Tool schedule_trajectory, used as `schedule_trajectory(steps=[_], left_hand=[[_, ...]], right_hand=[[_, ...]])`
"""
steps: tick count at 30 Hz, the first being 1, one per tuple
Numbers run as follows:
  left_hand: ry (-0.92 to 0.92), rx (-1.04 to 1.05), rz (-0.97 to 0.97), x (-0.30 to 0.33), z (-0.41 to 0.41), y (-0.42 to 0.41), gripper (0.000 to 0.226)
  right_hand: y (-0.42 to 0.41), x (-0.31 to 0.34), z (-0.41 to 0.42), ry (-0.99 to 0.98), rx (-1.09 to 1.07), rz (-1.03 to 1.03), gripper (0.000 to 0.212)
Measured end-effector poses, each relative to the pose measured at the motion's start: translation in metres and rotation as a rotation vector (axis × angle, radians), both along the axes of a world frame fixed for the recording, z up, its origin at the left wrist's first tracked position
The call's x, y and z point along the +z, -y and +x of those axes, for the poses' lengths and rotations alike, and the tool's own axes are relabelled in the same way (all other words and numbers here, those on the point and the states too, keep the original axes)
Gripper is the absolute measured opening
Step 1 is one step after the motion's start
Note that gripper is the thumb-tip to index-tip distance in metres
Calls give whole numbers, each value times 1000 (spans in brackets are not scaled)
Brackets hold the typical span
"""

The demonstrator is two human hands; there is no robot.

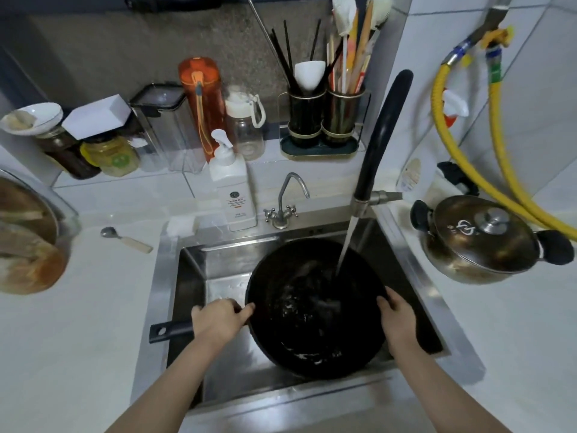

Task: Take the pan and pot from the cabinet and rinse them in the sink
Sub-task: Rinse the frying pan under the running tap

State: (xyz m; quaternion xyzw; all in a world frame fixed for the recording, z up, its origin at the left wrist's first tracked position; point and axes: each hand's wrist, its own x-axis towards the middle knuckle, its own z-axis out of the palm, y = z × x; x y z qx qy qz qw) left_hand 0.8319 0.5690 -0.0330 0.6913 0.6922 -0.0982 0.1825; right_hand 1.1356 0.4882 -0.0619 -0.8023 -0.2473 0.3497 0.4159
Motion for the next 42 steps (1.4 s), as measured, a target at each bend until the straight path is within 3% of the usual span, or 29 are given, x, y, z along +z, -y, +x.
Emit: schedule_trajectory(steps=[5, 10, 16, 20, 28, 33, 42], left_hand=[[-53, 60, 51, 13, -31, -3, 51], [-18, 77, 67, 26, -10, -13, 54], [19, 30, 5, 14, 32, -8, 54], [-2, 25, -26, 2, 23, 4, 55], [-118, 131, 40, -4, -36, 9, 53], [-121, 167, 74, 0, -30, -7, 55], [-4, 171, -78, -26, 14, -2, 51]], right_hand=[[-24, -5, -26, -32, 85, 1, 26], [-46, 15, -5, -14, 96, 63, 30], [-26, 16, 35, 102, 8, 44, 34], [-7, 6, 27, 78, 17, 2, 34], [-34, -18, -25, 1, 168, -67, 28], [-75, -7, -20, -16, 251, -2, 34], [-65, -11, 18, -61, 148, 22, 37]])
